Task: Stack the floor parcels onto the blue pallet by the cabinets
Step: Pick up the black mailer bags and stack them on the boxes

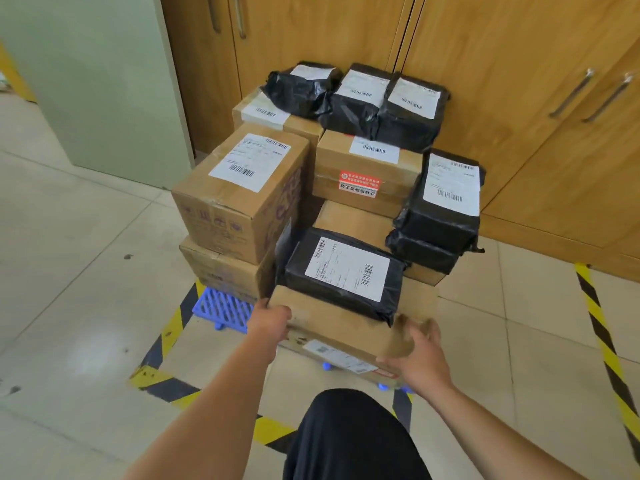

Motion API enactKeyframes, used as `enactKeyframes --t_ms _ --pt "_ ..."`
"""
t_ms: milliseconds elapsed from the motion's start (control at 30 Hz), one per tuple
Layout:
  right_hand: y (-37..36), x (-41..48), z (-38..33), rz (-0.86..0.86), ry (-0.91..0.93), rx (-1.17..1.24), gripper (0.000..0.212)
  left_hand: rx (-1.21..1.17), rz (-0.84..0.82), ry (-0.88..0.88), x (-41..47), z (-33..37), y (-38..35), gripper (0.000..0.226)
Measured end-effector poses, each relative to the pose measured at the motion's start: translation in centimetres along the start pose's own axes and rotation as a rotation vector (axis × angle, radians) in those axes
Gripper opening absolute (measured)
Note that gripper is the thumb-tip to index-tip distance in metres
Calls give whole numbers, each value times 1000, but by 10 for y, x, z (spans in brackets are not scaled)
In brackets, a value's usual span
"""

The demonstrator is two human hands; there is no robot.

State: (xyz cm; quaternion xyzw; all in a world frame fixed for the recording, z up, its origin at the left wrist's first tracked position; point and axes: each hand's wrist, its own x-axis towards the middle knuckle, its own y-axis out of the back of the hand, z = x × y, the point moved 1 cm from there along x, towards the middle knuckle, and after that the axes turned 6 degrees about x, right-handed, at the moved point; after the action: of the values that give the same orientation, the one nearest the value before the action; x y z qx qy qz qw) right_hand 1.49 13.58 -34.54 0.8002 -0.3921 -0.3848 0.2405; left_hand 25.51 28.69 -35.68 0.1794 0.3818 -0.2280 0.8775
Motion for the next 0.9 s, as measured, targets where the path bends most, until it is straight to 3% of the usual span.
enactKeyframes --t_ms 167,300,367,467,633,767,900 --pt "-1 5 10 15 79 -29 98 40 41 52 3 6 16 24" --pt "-2 3 11 29 105 -8 99 35 365 -63 21 48 94 44" --pt "-2 3 12 46 93 22 103 -25 423 -132 34 72 132 51" --pt "-6 0 14 53 48 126 111 -217 310 -130 51 95 158 65" --pt "-7 -3 2 45 28 143 113 -178 74 -179 67 110 154 58" --pt "-16 -9 -17 39 42 169 110 -116 98 -224 60 108 130 31" --pt "-18 -12 -26 23 5 155 110 -95 121 -249 64 106 131 28"
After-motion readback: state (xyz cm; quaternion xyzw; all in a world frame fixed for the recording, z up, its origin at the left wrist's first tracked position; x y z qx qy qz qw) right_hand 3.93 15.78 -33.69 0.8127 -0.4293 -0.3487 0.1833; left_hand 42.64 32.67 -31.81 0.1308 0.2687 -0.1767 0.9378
